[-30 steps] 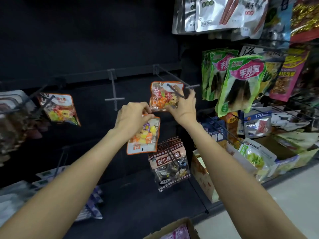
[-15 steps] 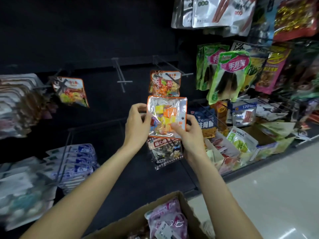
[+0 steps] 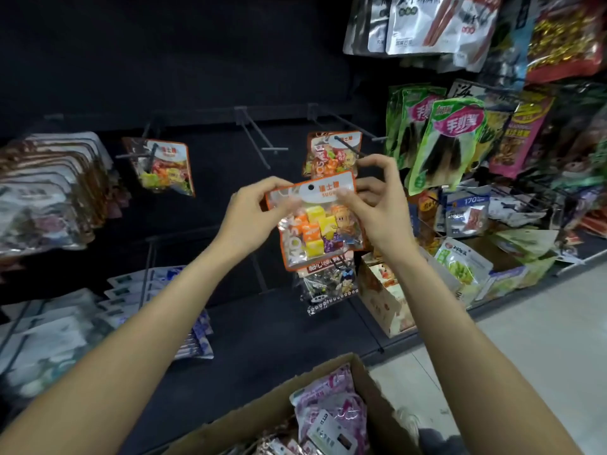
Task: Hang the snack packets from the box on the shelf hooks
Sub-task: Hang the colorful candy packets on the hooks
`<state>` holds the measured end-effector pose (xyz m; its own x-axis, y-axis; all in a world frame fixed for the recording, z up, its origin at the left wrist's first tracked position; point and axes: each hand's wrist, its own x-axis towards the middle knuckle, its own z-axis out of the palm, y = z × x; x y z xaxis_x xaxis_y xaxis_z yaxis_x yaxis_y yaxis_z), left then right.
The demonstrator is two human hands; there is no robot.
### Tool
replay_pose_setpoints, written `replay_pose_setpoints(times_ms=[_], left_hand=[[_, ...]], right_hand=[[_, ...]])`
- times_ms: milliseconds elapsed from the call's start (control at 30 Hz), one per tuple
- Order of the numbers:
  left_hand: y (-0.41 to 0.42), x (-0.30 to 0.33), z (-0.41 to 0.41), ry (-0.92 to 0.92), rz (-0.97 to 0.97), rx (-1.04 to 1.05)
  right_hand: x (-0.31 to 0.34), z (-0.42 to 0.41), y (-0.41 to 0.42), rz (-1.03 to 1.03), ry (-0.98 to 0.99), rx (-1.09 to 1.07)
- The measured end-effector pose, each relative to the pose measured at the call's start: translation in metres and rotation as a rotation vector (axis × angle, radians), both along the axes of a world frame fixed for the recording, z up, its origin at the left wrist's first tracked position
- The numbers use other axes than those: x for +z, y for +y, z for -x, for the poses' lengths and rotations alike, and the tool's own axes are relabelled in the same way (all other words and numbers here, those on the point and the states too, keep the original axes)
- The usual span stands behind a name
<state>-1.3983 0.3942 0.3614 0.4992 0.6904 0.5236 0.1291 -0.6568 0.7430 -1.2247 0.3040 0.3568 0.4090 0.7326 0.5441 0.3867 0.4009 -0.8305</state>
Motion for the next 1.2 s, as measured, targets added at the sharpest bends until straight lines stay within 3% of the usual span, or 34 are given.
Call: replay_pose_setpoints(times_ms=[100, 267, 400, 600, 800, 1000, 1200], left_hand=[[0.002, 0.004, 0.017, -0.161, 0.056, 0.074], [0.022, -0.019, 0.077, -0.357, -0.035, 0.444], [0.056, -0.027, 0.123, -0.155, -0.226, 0.599], [0.093, -0.024, 0.144, 0.149, -0.215, 0.646], [0.104, -0.023, 0.151, 0.220, -0.354, 0.627], [0.087, -0.027, 0.159, 0.152, -0.511, 0.540], [0.081, -0.015, 0.159, 0.129, -0.540, 0.533]], right_hand=[[-0.009, 0.025, 0.013, -0.038, -0.068, 0.048], [-0.031, 0.091, 0.061, 0.112, -0.169, 0.275], [-0.029, 0.141, 0.113, 0.038, -0.333, 0.186], [-0.023, 0.165, 0.158, 0.112, -0.496, 0.087], [-0.024, 0.167, 0.160, 0.110, -0.471, 0.043], [-0.033, 0.163, 0.141, -0.016, -0.427, 0.081], [-0.024, 0.163, 0.135, -0.064, -0.322, 0.123]])
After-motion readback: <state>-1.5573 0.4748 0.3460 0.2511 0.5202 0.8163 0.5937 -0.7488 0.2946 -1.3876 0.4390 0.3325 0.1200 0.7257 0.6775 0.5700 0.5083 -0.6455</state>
